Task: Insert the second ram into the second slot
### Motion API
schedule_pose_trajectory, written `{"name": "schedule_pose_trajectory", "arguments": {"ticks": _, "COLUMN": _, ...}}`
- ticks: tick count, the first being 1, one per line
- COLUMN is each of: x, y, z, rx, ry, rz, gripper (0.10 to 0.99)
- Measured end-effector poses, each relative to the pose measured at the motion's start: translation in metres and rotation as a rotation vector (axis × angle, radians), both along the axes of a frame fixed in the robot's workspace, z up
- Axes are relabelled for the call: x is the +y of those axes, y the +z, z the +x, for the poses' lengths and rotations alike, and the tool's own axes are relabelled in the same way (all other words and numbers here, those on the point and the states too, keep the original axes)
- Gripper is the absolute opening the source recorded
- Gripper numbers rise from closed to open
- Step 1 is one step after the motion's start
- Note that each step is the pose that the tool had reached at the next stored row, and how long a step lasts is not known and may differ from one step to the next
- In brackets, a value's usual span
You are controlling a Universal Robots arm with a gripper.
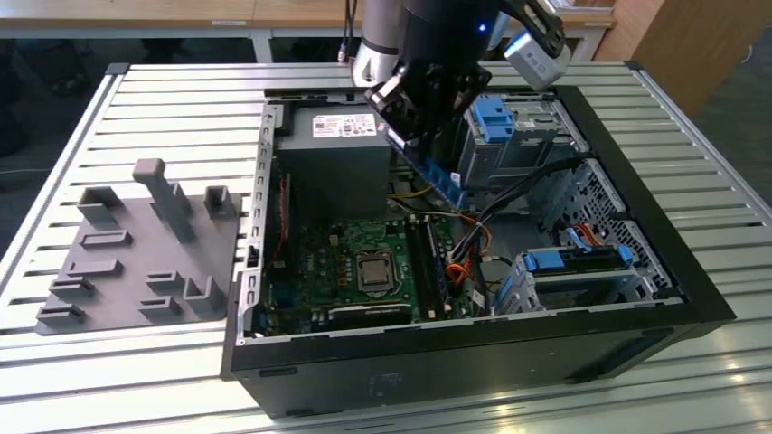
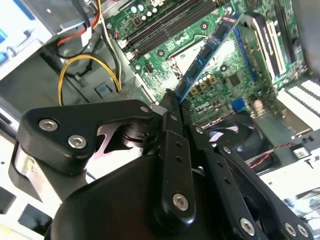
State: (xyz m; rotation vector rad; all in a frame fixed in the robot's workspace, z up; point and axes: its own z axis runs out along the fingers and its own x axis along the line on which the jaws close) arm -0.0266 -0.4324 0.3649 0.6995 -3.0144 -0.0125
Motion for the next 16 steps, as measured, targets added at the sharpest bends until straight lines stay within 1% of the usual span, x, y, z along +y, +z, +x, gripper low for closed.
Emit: {"name": "schedule_pose_trajectory", "arguments": {"ticks": 16, "x": 0.0, "y": -0.0056, "z": 0.0, "rx": 0.0, "ry": -0.291, "rz": -0.006, "gripper": 0.137}}
